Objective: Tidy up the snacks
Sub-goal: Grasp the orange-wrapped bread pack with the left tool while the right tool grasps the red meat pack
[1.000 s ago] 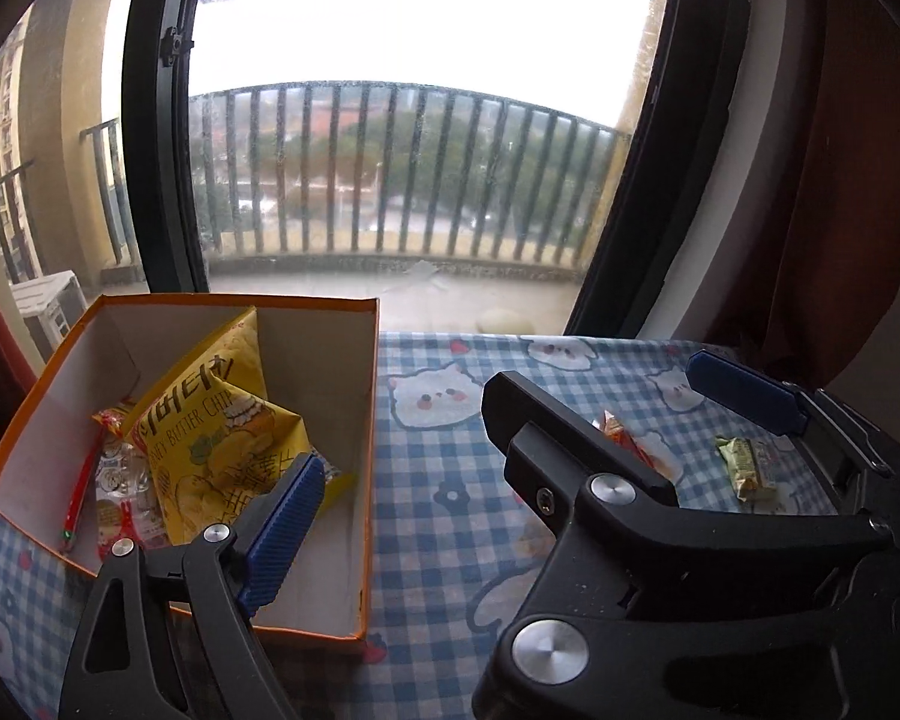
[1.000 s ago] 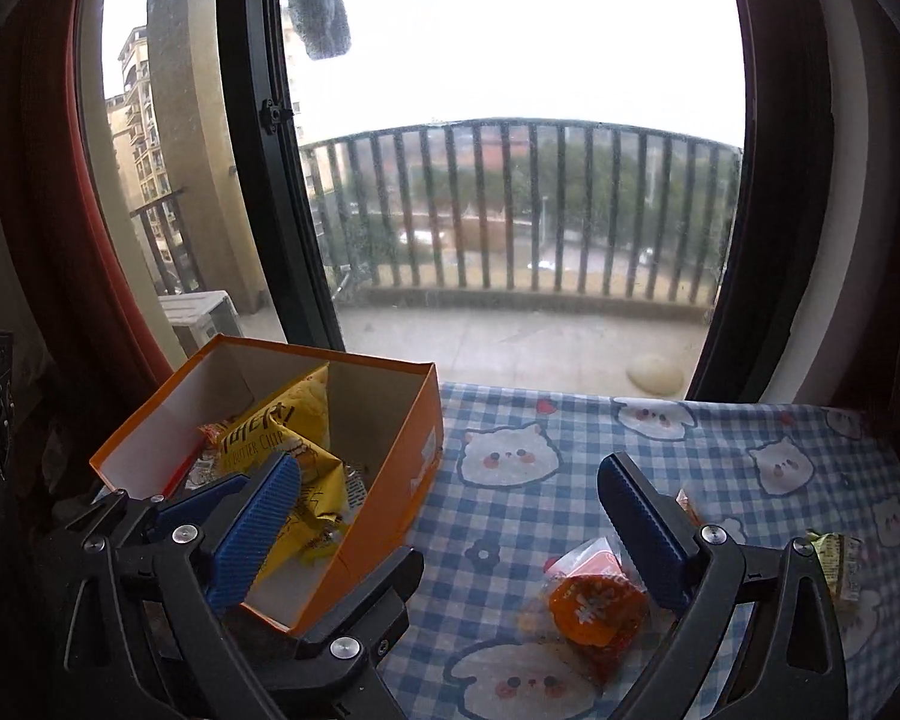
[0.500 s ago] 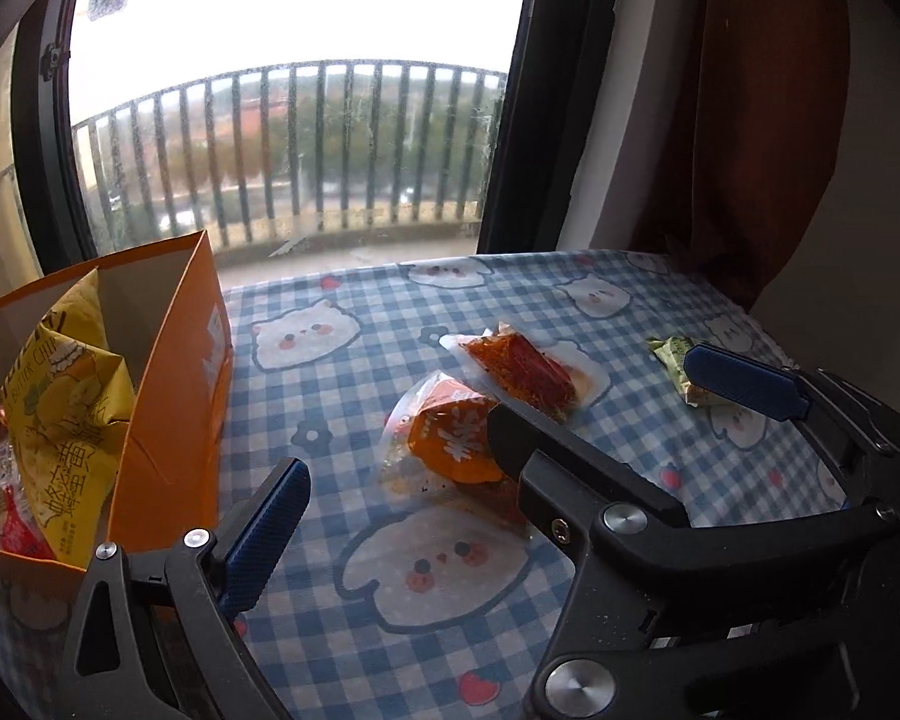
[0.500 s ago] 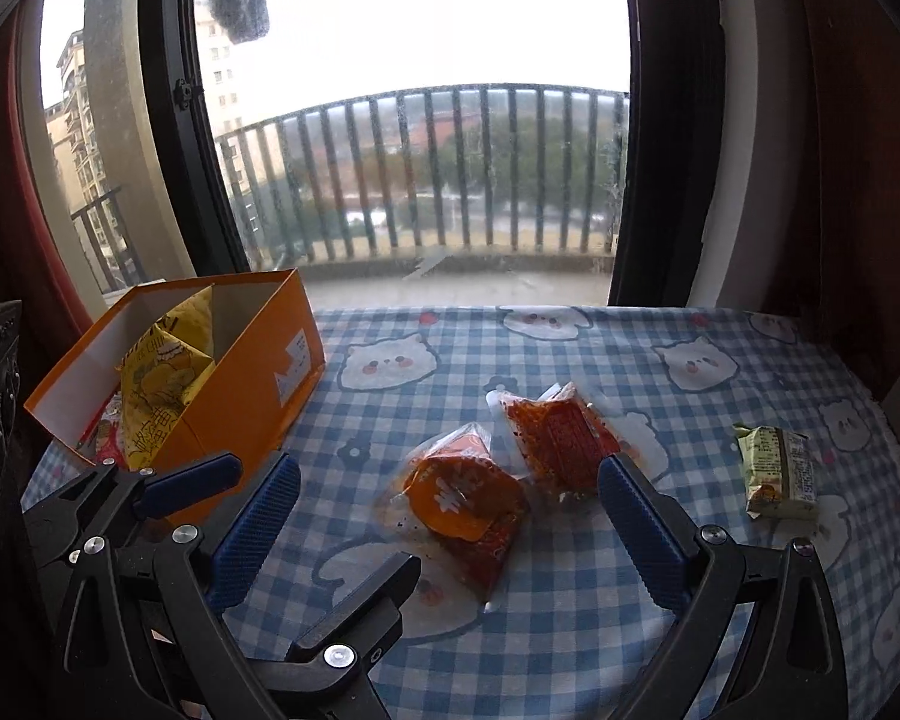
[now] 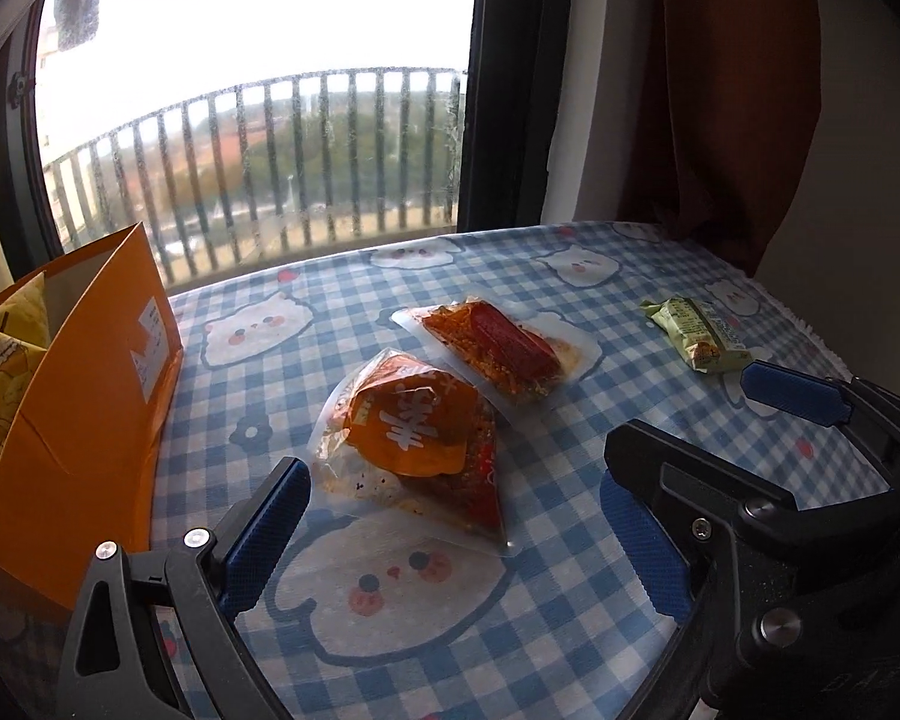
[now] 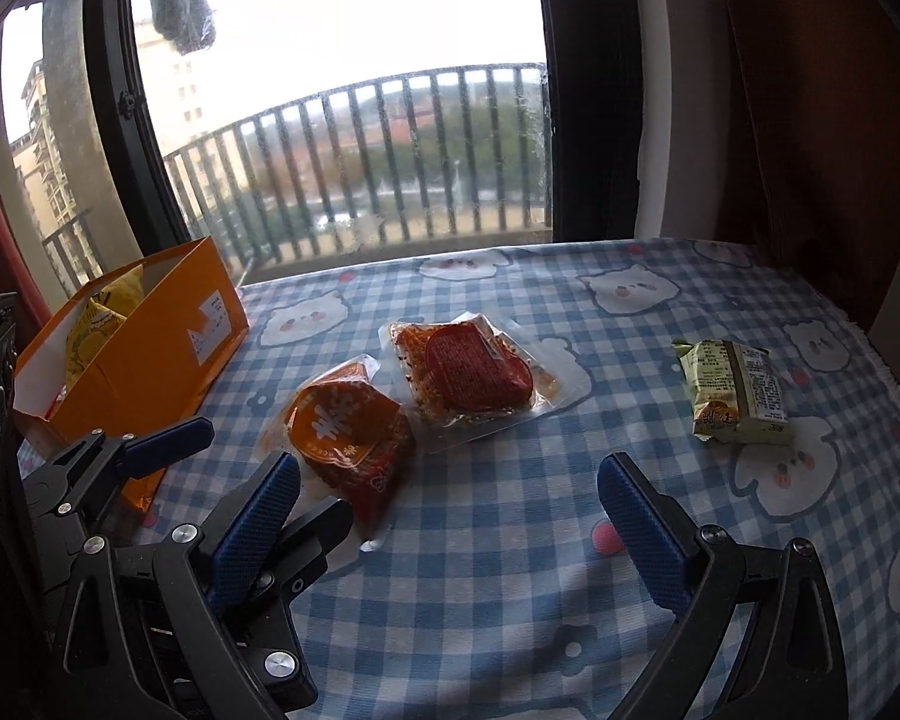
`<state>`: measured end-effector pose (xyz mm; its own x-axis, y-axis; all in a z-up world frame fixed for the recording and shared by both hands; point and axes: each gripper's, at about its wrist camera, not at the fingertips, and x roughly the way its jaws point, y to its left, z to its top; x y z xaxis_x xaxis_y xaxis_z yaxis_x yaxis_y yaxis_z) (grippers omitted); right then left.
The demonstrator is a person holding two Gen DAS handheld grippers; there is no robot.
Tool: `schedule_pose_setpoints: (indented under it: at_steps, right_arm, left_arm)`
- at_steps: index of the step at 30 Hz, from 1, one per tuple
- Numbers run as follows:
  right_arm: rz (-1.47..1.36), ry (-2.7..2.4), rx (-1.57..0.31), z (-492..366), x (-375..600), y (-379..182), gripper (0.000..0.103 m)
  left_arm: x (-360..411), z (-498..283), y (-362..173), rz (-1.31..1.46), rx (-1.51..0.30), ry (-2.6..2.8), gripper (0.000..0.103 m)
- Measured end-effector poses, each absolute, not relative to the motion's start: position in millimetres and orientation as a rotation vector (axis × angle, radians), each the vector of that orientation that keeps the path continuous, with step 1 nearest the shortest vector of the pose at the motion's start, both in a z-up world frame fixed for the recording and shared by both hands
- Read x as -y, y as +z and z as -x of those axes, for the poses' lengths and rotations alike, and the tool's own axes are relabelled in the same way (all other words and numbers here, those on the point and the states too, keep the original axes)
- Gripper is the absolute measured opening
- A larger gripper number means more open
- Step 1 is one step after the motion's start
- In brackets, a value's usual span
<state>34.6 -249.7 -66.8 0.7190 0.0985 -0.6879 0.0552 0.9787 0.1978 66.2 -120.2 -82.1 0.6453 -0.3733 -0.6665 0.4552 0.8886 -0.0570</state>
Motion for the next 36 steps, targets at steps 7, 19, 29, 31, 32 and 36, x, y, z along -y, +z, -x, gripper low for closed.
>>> schedule_pose_setpoints:
  at_steps: [7, 19, 29, 31, 32, 36]
  right_arm:
    - [-0.236, 0.046, -0.802, -48, 260, -83, 0.101]
    - [-0.261, 0.104, -0.824, -99, 277, -91, 0.101]
    - [-0.212, 0.142, -0.814, -150, 276, -106, 0.101]
    - [-0.191, 0.153, -0.828, -159, 272, -115, 0.101]
    - [-0.183, 0.157, -0.839, -162, 269, -120, 0.101]
    - [-0.193, 0.167, -0.895, -174, 264, -138, 0.101]
  left_arm:
    - [133, -81, -94, -0.141, -0.763, -0.415, 0.098]
    - [155, -115, -87, -0.137, -0.768, -0.322, 0.098]
    - [159, -146, -96, -0.145, -0.762, -0.292, 0.098]
    - [159, -151, -104, -0.157, -0.791, -0.288, 0.098]
    - [159, -154, -109, -0.166, -0.804, -0.283, 0.098]
    - [155, -163, -125, -0.132, -0.854, -0.295, 0.099]
